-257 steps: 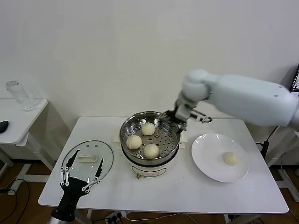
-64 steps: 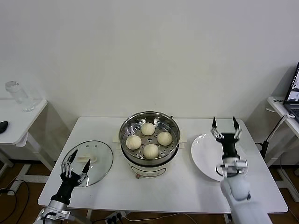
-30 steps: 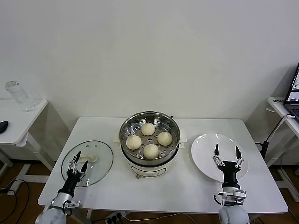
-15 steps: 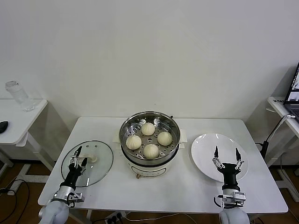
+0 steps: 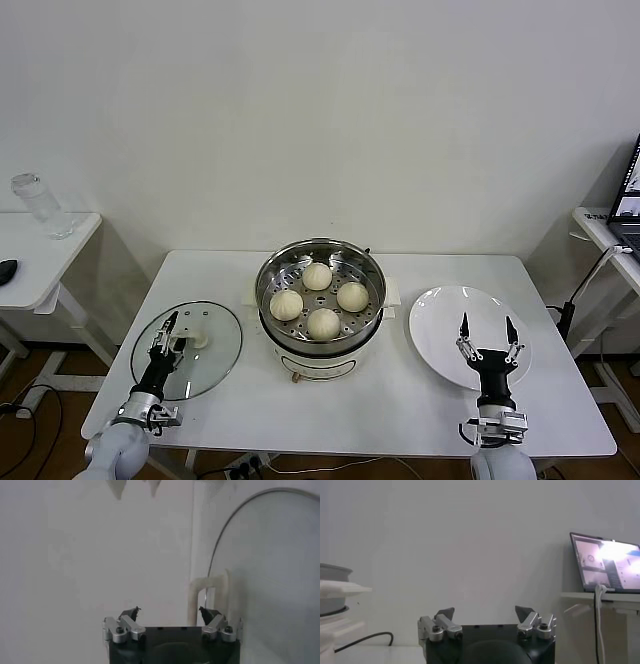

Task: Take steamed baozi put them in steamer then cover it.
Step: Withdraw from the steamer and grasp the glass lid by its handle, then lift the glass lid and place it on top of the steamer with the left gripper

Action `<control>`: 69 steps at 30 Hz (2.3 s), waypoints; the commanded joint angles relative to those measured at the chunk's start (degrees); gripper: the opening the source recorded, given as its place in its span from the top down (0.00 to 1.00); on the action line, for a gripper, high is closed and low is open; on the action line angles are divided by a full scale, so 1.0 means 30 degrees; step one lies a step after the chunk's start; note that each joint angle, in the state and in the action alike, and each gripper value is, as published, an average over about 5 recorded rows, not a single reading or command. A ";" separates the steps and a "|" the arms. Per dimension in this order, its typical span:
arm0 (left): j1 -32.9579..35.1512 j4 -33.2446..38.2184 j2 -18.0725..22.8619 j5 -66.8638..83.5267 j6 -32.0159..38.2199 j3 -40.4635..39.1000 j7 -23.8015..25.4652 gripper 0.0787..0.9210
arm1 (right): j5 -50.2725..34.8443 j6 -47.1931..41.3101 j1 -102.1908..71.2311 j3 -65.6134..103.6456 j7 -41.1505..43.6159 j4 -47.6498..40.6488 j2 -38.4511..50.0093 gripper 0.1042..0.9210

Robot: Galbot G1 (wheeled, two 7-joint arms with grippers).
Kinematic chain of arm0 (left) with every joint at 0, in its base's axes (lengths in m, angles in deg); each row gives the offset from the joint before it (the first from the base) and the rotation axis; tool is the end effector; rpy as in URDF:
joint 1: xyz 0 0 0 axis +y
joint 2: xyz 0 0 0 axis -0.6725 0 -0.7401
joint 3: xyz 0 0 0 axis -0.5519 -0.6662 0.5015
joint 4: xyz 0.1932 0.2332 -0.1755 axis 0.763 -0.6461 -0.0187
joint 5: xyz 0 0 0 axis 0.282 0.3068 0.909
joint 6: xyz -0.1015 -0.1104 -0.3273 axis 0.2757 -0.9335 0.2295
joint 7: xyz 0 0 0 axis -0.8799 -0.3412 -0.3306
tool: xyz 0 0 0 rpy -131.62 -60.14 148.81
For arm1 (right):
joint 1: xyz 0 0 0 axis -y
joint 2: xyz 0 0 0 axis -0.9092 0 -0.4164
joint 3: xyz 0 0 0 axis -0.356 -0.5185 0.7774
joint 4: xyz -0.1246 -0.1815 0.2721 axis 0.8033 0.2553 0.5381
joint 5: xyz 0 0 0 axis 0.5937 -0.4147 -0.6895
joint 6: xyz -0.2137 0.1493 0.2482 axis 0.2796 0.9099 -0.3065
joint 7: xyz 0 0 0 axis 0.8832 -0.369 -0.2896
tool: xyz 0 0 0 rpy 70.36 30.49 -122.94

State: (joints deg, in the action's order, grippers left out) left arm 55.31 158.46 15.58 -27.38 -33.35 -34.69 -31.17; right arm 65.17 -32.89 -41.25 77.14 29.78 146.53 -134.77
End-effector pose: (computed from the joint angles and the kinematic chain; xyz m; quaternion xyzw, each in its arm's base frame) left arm 0.2871 0.1727 -0.4577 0.0376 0.7185 0.6944 0.0130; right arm 0.2462 -0.1141 -0.4292 0.0997 0.9880 -0.0563 0.1036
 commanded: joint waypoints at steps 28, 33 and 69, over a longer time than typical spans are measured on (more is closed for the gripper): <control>0.1445 0.6462 -0.1430 0.2210 -0.1568 0.3607 0.0872 0.87 | 0.0279 -0.0035 0.0433 -0.0256 -0.0107 0.0072 -0.0065 0.12; 0.2157 1.1201 -0.1943 0.3637 -0.3305 0.4125 0.1524 0.87 | 0.0553 -0.0860 0.0652 -0.0539 -0.0535 0.0079 -0.0127 0.12; -0.5460 1.1481 0.3587 -0.2979 -1.3650 -1.1378 1.0476 0.87 | 0.1236 -0.2764 0.1278 -0.0492 -0.1048 -0.0581 -0.0425 0.12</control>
State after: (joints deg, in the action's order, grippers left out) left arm 44.45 199.56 21.28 -28.21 -69.28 -61.51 -7.04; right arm 68.61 -41.00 -37.43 75.43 26.66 145.15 -135.97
